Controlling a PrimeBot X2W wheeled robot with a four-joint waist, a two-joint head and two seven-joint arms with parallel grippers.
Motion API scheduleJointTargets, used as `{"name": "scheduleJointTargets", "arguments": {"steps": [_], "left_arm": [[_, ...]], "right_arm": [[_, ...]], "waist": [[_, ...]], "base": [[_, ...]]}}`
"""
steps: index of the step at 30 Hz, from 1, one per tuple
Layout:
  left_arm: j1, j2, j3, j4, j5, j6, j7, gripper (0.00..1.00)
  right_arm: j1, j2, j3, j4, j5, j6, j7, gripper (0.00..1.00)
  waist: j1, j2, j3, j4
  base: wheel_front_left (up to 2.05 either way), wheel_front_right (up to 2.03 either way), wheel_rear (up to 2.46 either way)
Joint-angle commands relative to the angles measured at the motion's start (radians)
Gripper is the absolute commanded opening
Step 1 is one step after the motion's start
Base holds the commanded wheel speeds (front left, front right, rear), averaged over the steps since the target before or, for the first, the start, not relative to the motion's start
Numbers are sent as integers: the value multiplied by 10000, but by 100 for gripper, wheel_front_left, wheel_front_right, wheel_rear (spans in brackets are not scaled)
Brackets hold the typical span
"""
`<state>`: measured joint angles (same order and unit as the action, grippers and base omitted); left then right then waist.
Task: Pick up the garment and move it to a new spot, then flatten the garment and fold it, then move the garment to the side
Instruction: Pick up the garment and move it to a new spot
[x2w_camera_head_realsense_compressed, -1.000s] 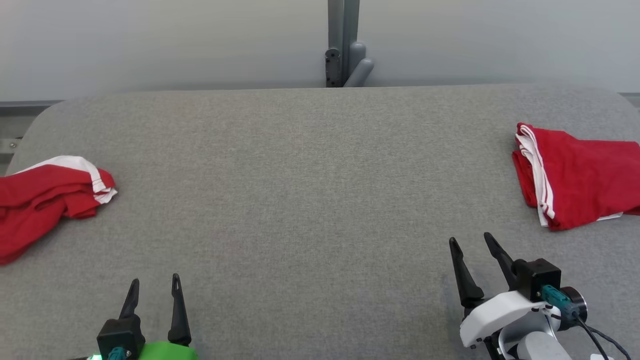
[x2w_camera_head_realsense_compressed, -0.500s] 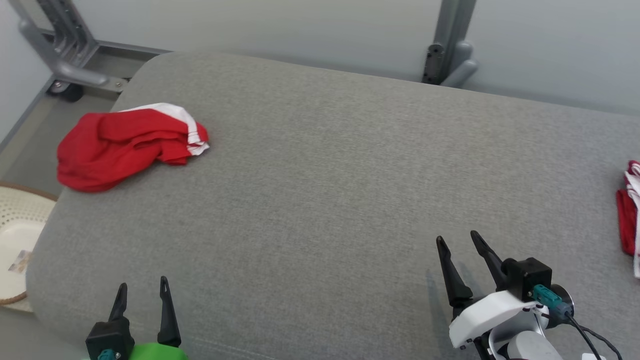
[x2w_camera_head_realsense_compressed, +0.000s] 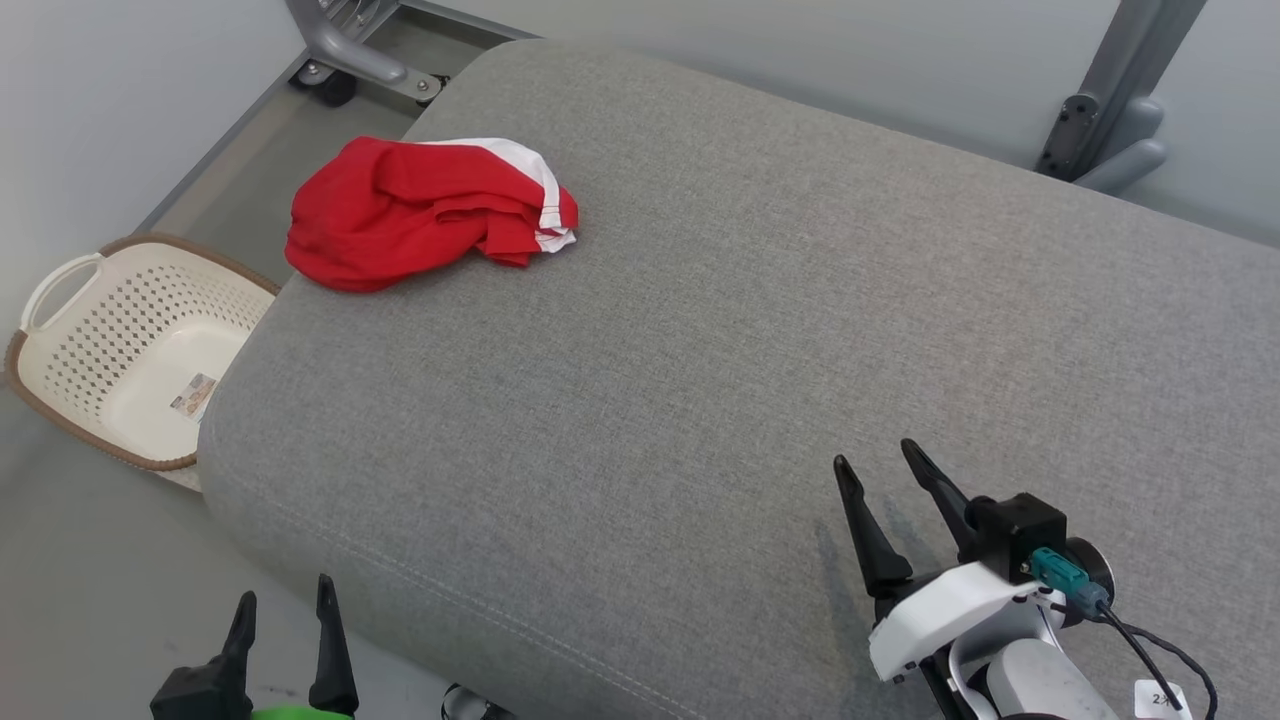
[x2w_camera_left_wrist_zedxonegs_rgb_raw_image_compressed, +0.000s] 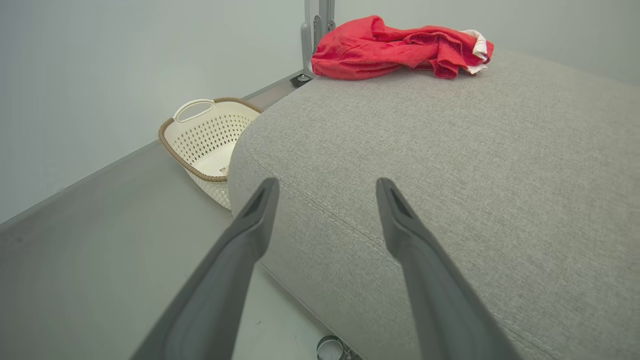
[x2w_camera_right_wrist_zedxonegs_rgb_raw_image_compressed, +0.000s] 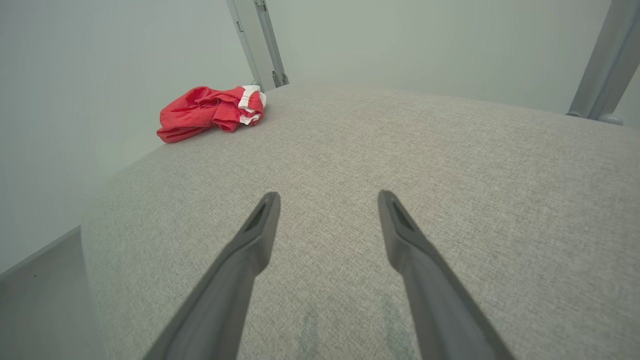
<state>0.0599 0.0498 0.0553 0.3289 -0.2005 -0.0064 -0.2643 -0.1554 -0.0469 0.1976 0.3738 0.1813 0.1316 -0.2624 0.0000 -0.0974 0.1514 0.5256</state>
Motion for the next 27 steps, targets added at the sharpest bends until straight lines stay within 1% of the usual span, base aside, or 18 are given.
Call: {"name": "scheduleJointTargets", "arguments": {"steps": [1,4,7,11,15,20,23,24,27], "left_arm": [[-191,20,-26,103,-55,-167,6,100],[-679,27,193,374,-47,-520,6,100],[-1404,72,528,626,110,-803,7,100],[-2765,324,785,1041,163,-1094,7,100],[-4370,709,751,1719,176,-1207,7,100],[-6253,1307,522,2913,-372,-1249,5,100],[-7176,1867,75,3726,-779,-1250,7,100],[-7176,1867,75,3726,-779,-1250,7,100],[-7873,2280,-251,4536,-1090,-1253,7,100]], "right_arm": [[-70,-51,-50,-30,-32,-20,-4,100],[0,-48,-150,-111,-72,-18,-5,100],[-227,-98,-25,-218,-213,-18,-5,100],[-573,-416,129,-468,-397,-20,-5,100],[-848,-934,308,-787,-493,-18,-4,100],[-1294,-1551,570,-1230,-434,-18,-4,100],[-1526,-1787,645,-1590,-423,-18,-4,100],[-1526,-1787,645,-1590,-423,-18,-4,100],[-1666,-1961,695,-1967,-433,-20,-4,100]], "waist": [[0,0,208,122],[0,0,370,41],[0,0,742,-304],[0,0,1423,-828],[0,0,2203,-1301],[0,0,3121,-1999],[0,0,3607,-2414],[0,0,3607,-2414],[0,0,4011,-2775]], "base": [[0,0,0],[0,0,0],[0,0,0],[0,0,0],[0,0,0],[0,0,0],[0,0,0],[0,0,0],[0,0,0]]}}
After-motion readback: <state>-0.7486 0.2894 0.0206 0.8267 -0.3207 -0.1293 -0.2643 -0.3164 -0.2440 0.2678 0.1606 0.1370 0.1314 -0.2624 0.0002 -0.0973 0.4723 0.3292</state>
